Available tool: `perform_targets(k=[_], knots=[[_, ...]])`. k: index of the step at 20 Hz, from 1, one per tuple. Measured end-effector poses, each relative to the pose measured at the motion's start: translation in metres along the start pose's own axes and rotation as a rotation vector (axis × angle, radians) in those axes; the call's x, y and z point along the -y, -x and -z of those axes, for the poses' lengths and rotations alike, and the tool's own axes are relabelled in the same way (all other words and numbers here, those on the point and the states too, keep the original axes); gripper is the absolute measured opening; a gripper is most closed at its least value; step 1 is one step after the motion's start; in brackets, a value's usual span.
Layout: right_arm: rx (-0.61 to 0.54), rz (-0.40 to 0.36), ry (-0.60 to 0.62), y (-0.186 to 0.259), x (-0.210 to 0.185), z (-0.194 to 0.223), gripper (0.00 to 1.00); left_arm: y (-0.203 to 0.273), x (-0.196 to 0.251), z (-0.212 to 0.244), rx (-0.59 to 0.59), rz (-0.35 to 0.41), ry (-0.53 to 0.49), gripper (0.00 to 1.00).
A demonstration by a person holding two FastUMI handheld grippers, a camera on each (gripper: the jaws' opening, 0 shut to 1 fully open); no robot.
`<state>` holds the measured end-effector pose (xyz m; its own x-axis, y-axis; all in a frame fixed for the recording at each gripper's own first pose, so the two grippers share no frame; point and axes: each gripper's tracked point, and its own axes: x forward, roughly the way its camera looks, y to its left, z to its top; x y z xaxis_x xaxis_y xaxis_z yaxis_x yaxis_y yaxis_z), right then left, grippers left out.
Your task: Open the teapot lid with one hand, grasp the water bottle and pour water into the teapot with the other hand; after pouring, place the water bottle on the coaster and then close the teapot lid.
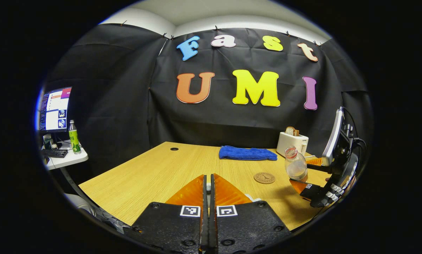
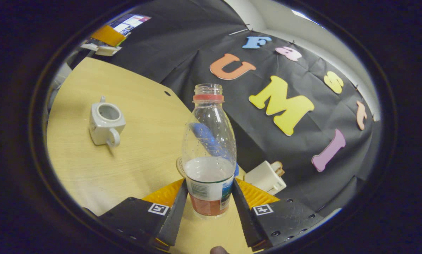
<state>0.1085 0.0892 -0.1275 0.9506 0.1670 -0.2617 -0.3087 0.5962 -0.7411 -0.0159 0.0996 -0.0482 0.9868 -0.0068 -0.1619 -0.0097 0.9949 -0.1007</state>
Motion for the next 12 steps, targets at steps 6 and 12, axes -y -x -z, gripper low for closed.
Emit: perform_targets(k=[6,12], knots=[[0.025,0.009,0.257,-0.003,-0.017,-0.009,0.71,0.001,-0.010,-0.002,0.004,-0.007,-0.001,0.03],[0.066,0.043,0.496,-0.007,-0.024,-0.016,0.72,0.001,-0.015,0.000,-0.001,-0.009,-0.039,0.03]])
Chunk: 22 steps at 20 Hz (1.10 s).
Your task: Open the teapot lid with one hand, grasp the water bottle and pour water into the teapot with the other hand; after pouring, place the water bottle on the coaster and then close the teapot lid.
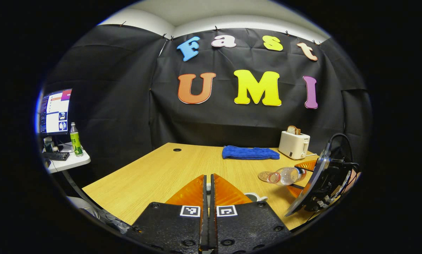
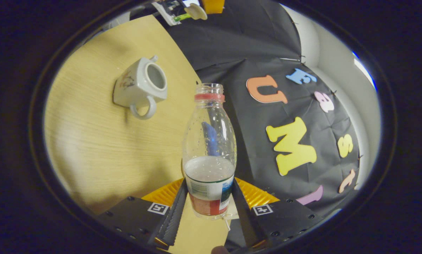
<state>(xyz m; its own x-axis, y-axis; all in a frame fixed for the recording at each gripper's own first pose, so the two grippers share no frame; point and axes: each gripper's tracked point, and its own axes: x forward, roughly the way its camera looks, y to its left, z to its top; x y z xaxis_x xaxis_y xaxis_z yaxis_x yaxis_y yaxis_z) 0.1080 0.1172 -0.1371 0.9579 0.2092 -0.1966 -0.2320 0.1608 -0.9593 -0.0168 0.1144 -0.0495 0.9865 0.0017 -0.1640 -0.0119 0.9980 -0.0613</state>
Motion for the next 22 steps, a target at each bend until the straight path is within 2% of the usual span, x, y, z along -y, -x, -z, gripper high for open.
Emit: perform_targets(k=[9,22], knots=[[0.032,0.001,0.180,-0.002,0.002,-0.014,0.72,0.000,-0.001,0.002,-0.004,0.013,-0.006,0.03],[0.067,0.054,0.402,-0.001,0.016,-0.035,0.71,0.002,-0.004,-0.001,0.009,0.035,0.000,0.03]])
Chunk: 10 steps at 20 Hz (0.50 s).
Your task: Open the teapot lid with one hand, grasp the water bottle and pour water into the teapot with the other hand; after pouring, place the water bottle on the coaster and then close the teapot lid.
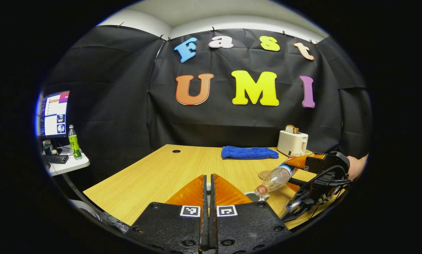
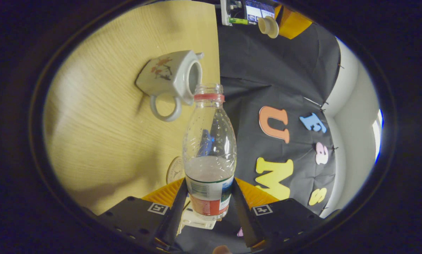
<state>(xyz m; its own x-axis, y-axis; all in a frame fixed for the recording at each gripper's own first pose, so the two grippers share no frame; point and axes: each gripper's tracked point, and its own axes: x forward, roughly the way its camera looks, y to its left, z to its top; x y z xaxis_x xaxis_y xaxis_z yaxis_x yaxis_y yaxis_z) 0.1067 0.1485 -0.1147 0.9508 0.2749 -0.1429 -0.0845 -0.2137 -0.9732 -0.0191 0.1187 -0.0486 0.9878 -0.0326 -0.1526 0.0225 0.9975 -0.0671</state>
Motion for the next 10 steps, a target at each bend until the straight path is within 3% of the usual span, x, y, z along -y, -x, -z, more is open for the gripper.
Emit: perform_targets(k=[10], knots=[[0.013,0.033,0.087,0.002,0.012,-0.002,0.72,0.001,-0.004,0.000,0.006,0.011,-0.007,0.03]])
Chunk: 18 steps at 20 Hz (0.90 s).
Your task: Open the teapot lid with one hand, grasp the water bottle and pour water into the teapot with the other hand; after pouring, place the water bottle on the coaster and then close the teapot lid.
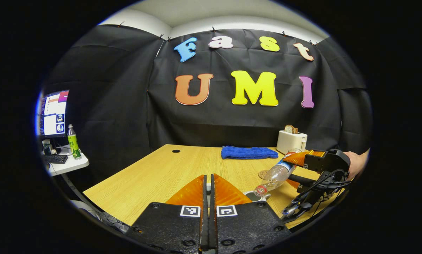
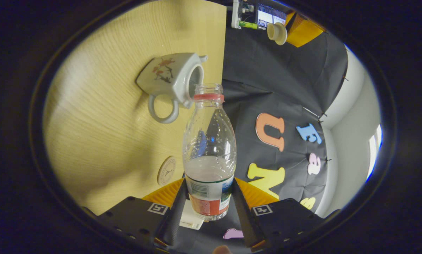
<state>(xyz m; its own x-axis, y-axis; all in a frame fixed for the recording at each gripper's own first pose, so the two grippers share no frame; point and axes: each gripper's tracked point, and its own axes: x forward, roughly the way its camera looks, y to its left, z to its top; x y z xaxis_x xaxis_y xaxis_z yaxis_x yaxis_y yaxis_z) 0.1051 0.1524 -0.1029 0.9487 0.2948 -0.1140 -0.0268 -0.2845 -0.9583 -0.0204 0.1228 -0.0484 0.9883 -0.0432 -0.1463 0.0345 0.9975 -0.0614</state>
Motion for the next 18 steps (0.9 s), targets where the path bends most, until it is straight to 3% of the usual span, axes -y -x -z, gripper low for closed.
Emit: perform_targets(k=[18], knots=[[-0.001,0.051,0.130,-0.008,0.014,0.003,0.72,0.002,-0.014,0.004,-0.004,-0.002,0.039,0.03]])
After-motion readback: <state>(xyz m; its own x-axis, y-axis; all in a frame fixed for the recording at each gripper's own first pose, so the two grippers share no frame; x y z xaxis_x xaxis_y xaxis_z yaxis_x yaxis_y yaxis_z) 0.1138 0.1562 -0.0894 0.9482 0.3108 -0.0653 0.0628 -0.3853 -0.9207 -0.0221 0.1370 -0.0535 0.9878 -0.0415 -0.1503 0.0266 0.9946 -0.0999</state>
